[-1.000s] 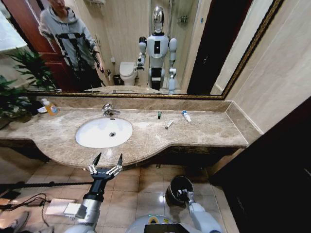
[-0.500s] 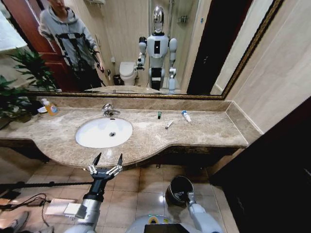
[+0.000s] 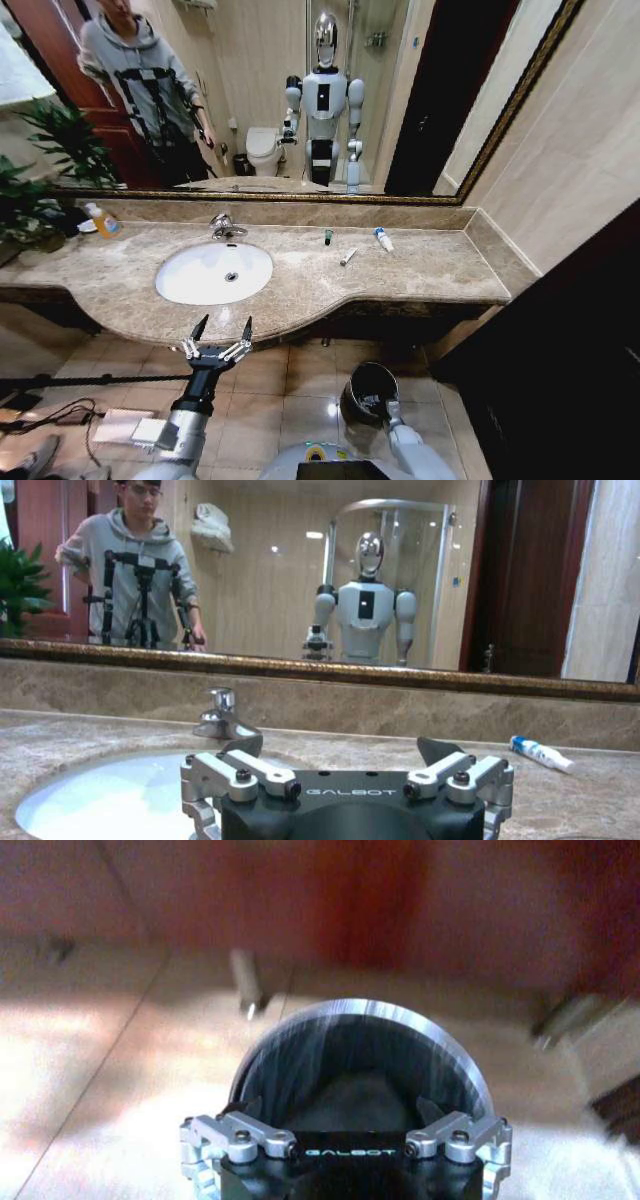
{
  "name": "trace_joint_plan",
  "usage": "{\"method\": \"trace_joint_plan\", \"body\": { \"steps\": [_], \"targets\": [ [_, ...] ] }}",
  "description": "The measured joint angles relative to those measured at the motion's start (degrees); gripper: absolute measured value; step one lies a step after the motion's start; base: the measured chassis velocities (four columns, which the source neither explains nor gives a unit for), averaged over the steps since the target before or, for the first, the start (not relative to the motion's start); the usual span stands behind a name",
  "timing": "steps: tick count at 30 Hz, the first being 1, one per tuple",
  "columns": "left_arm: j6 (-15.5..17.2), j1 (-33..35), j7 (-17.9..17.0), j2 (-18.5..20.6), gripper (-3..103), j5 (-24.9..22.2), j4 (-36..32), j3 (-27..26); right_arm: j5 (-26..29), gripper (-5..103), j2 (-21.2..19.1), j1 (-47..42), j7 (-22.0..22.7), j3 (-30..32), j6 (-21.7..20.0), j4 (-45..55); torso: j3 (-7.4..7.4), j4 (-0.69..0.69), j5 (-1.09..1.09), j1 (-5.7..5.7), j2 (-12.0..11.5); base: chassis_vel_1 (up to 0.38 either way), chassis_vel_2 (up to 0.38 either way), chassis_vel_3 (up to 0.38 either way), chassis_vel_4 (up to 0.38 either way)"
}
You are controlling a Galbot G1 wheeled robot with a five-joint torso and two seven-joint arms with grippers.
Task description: Pick up the trash from the sink and place it in the trash bin.
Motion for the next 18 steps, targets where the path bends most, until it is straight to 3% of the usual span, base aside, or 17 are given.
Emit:
{"method": "trace_joint_plan", "body": {
  "steps": [1, 5, 7, 9, 12, 14, 16, 18],
  "targets": [
    [0.0, 0.0, -0.01, 0.0, 100, 0.0, 0.0, 0.0, 0.55, 100, 0.24, -2.47, 1.46, 0.16, 0.66, 5.87, 0.0, 0.01, 0.02, 0.0, 0.0, 0.0, 0.0, 0.0, 0.0],
    [0.0, 0.0, -0.01, 0.0, 100, 0.0, 0.0, 0.0, -0.54, 100, -0.19, -6.69, 2.52, 0.93, 4.01, 14.07, 0.0, 0.01, 0.0, 0.0, 0.0, 0.0, 0.0, 0.0, 0.0],
    [0.0, 0.0, -0.01, 0.0, 100, 0.0, 0.0, 0.0, 1.57, 100, -0.8, -13.32, 4.07, 1.82, 3.11, 26.14, 0.0, -0.01, 0.0, 0.0, 0.0, 0.0, 0.0, 0.0, 0.0],
    [0.0, 0.0, 0.0, 0.0, 100, 0.0, 0.0, 0.0, 2.28, 100, -0.93, -14.66, 4.64, 2.0, 3.09, 28.77, 0.0, -0.02, 0.01, 0.0, 0.0, 0.0, 0.0, 0.0, 0.0],
    [0.0, 0.0, 0.0, 0.0, 100, 0.0, 0.0, 0.0, 6.68, 100, -1.86, -22.73, 7.82, 4.05, 2.3, 45.66, -0.01, 0.0, -0.01, -0.01, 0.01, 0.0, 0.0, 0.0, 0.0],
    [0.0, 0.0, -0.02, 0.0, 100, 0.0, 0.0, 0.0, 6.93, 100, -1.9, -23.13, 7.86, 4.18, 2.13, 46.52, -0.01, 0.0, -0.01, -0.01, 0.01, 0.0, 0.0, 0.0, 0.0],
    [0.0, 0.0, 0.0, 0.0, 100, 0.0, 0.0, 0.0, 9.61, 100, -2.08, -27.93, 8.04, 5.82, 0.5, 57.38, -0.01, -0.01, -0.01, 0.0, 0.01, 0.0, 0.0, 0.0, 0.0],
    [0.0, 0.0, -0.01, 0.0, 100, 0.0, 0.0, 0.0, 10.26, 100, -1.96, -29.39, 8.04, 6.27, -0.09, 60.98, -0.01, 0.0, 0.0, 0.0, 0.01, 0.0, 0.0, 0.0, 0.0]
  ]
}}
